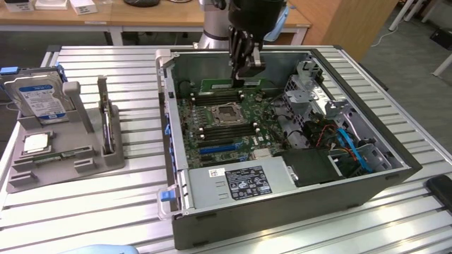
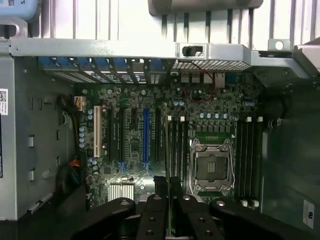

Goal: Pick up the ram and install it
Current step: 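Pick up the ram and move it above insertion slot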

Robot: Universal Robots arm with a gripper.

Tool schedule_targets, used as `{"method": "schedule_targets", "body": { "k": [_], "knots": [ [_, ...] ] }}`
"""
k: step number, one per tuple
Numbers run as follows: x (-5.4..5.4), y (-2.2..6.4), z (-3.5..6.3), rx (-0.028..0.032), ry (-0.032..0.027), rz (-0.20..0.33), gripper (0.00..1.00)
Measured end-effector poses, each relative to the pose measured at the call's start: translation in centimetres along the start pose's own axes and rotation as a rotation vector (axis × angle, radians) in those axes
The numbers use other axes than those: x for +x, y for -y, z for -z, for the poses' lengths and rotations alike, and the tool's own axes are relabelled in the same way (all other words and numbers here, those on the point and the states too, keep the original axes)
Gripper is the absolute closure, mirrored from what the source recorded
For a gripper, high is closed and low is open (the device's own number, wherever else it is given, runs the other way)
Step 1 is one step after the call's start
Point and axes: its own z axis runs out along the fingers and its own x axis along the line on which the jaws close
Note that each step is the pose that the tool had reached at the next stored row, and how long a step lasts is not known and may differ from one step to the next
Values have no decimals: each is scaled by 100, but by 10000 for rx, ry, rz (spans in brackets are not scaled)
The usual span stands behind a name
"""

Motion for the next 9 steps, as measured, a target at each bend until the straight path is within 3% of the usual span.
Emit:
{"method": "schedule_targets", "body": {
  "k": [9],
  "knots": [
    [-124,101,-1,-1,0,-1,86]
  ]
}}
